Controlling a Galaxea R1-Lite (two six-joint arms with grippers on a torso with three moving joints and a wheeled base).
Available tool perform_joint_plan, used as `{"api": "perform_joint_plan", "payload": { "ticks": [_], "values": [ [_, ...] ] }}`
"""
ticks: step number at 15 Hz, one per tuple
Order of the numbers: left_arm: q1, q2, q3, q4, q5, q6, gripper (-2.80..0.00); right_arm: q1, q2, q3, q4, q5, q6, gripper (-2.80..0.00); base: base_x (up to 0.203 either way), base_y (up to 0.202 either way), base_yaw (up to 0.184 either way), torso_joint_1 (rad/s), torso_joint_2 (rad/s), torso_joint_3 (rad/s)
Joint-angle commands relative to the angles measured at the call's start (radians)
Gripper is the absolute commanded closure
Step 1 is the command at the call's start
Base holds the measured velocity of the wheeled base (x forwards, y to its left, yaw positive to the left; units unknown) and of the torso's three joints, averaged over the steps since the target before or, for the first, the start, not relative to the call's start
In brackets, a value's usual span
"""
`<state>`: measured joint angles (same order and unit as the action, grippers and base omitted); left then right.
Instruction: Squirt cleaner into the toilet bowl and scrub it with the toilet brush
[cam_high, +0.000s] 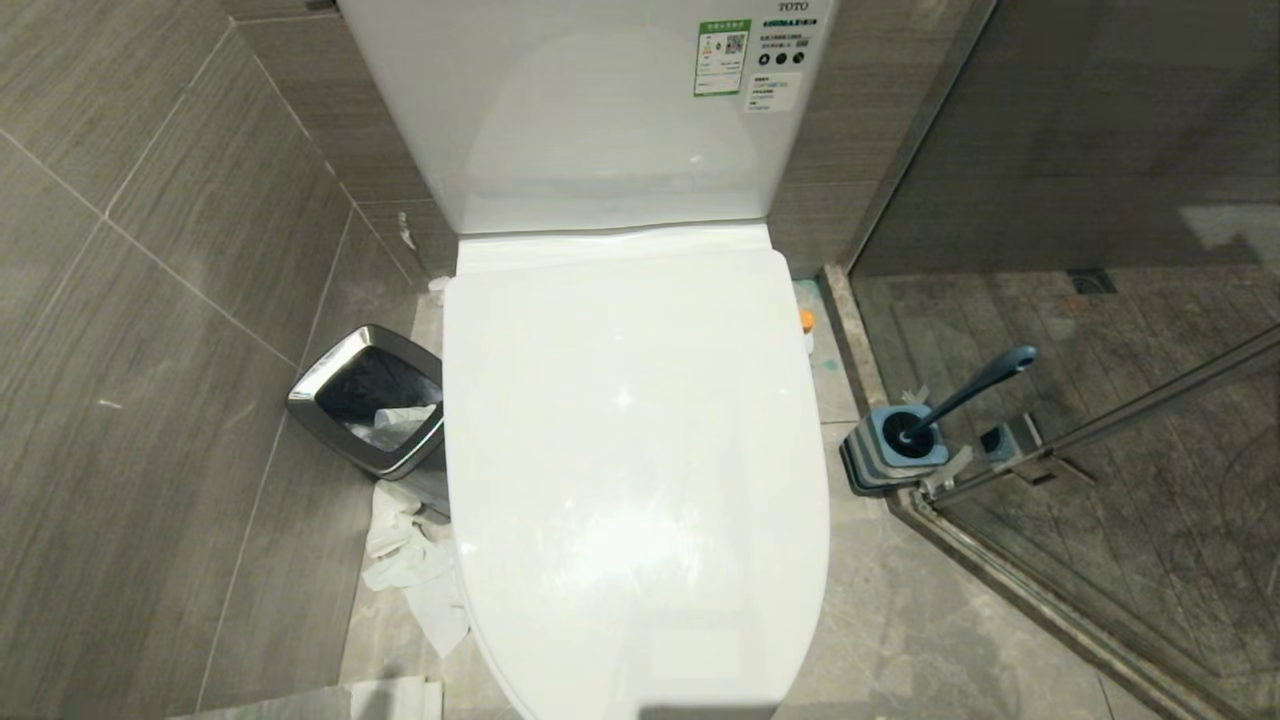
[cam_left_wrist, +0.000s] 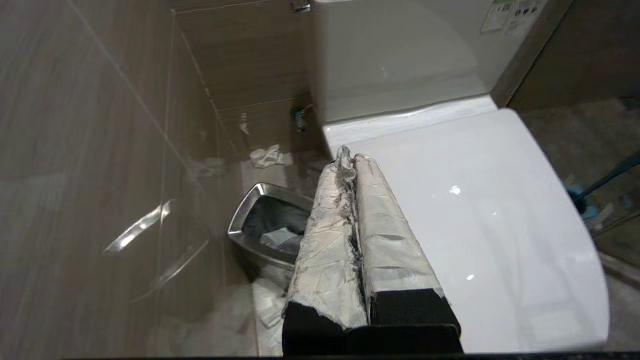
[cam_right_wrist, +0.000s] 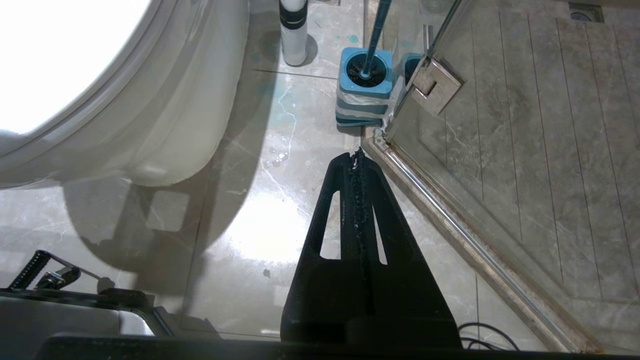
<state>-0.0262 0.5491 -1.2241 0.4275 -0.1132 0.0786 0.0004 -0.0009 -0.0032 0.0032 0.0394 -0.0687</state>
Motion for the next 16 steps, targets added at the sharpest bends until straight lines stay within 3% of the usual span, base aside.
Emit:
{"api": "perform_joint_plan", "payload": {
  "ticks": [1, 5, 13, 16],
  "values": [
    [0.015, -0.168, 0.135, 0.002, 0.003, 0.032, 0.0, 0.001, 0.001, 0.0, 0.0, 0.001, 0.0, 0.0, 0.0, 0.0, 0.0, 0.0, 0.0, 0.0],
    [0.019, -0.278, 0.298, -0.005, 0.008, 0.091, 0.0, 0.0, 0.001, 0.0, 0.0, 0.001, 0.0, 0.0, 0.0, 0.0, 0.0, 0.0, 0.0, 0.0],
    [0.03, -0.534, 0.707, -0.026, 0.018, 0.096, 0.0, 0.0, 0.001, 0.0, 0.0, 0.001, 0.0, 0.0, 0.0, 0.0, 0.0, 0.0, 0.0, 0.0],
    [0.029, -0.548, 0.86, -0.198, 0.025, 0.085, 0.0, 0.001, 0.001, 0.0, 0.0, 0.001, 0.0, 0.0, 0.0, 0.0, 0.0, 0.0, 0.0, 0.0]
  ]
}}
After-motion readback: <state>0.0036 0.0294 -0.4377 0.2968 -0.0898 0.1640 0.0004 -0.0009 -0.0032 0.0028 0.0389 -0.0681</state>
